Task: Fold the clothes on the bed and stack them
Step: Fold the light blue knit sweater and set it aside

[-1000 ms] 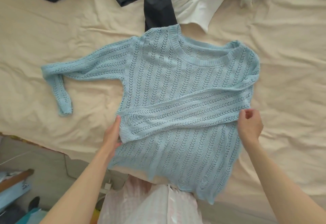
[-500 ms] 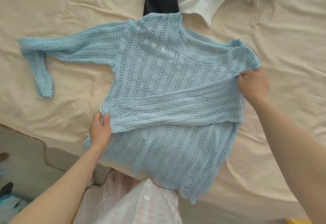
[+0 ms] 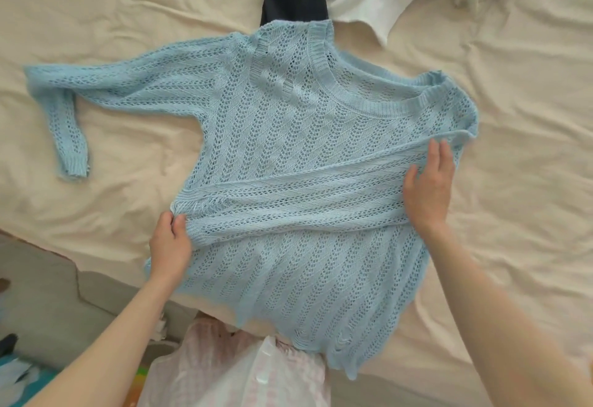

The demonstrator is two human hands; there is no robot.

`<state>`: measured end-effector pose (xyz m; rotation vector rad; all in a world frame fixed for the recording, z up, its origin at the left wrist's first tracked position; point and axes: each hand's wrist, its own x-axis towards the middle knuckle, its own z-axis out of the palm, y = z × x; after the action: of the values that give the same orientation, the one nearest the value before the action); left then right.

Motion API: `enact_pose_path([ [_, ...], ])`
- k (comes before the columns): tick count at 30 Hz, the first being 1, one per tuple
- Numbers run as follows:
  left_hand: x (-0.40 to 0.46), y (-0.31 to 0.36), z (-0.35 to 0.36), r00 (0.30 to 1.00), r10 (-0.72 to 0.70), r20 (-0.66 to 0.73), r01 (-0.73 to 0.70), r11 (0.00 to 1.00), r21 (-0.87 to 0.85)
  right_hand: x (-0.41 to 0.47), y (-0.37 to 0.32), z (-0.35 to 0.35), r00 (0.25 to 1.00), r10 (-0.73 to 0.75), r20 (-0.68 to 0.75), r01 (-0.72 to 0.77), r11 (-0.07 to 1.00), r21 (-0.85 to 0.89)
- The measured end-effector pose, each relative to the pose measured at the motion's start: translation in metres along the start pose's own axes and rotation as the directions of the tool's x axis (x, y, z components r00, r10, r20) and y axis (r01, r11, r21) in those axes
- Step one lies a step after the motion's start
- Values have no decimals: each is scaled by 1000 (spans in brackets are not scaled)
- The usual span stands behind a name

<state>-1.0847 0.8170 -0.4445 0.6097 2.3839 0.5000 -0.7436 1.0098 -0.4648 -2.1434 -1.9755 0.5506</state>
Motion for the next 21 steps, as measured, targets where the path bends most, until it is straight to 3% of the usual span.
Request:
enact_pose_path([
  [3, 8, 5, -2, 999, 43, -30, -42, 999, 26, -45, 8, 7, 994, 80, 74, -82, 996, 23],
  [7, 18, 12, -7, 996, 83, -20, -83, 996, 37, -85, 19, 6, 973, 22, 228, 29, 975, -219],
  [13, 20, 8, -8, 998, 57, -21, -55, 995, 78, -73, 16, -6, 973, 86, 216, -35, 972, -231],
  [16, 7, 11, -3, 1000, 4, 0, -4, 991, 134, -53, 17, -6, 945, 161, 285, -92, 966, -242],
  [19, -5, 22, 3, 982, 165, -90, -122, 924, 362, -39, 15, -2, 926, 192, 326, -112, 962, -249],
  [21, -13, 37, 13, 942, 337, -8, -292, 829, 476, -37, 11, -1, 944, 178, 279, -130, 975, -181],
])
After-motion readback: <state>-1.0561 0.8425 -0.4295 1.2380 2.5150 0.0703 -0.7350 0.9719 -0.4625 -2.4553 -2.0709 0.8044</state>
